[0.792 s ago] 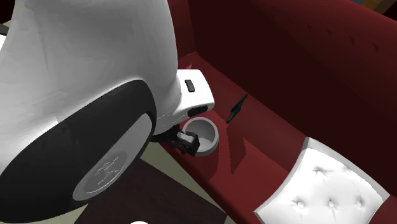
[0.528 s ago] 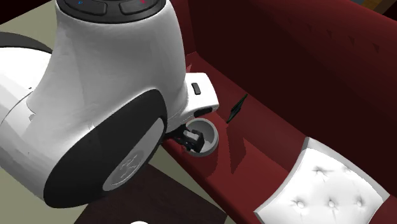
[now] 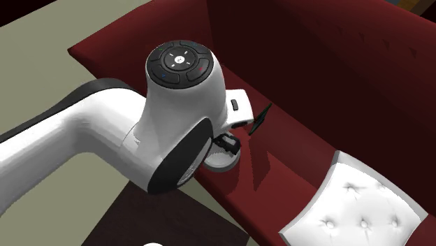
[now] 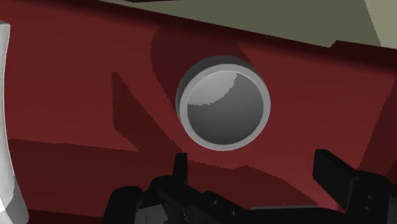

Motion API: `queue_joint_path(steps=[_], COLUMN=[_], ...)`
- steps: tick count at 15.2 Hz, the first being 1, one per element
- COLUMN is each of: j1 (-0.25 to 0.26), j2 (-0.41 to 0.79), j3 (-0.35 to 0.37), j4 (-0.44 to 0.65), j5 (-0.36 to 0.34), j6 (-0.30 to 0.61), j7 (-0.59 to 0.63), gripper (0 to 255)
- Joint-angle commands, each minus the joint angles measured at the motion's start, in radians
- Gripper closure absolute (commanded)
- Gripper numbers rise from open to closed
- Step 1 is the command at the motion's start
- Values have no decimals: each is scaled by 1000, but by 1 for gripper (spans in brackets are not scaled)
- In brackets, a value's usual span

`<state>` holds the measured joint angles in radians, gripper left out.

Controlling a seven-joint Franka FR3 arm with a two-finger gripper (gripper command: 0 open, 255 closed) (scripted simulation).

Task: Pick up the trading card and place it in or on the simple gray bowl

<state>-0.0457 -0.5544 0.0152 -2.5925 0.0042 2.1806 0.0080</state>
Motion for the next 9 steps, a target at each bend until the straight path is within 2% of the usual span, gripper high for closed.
queue_joint_path(steps=[1,9], j1=[-13,-71], j2=[57,349], j3=[-1,13], j4=[-12,28], j5=[-7,-59], j6=[111,512], j7=[15,111], gripper=[0,0])
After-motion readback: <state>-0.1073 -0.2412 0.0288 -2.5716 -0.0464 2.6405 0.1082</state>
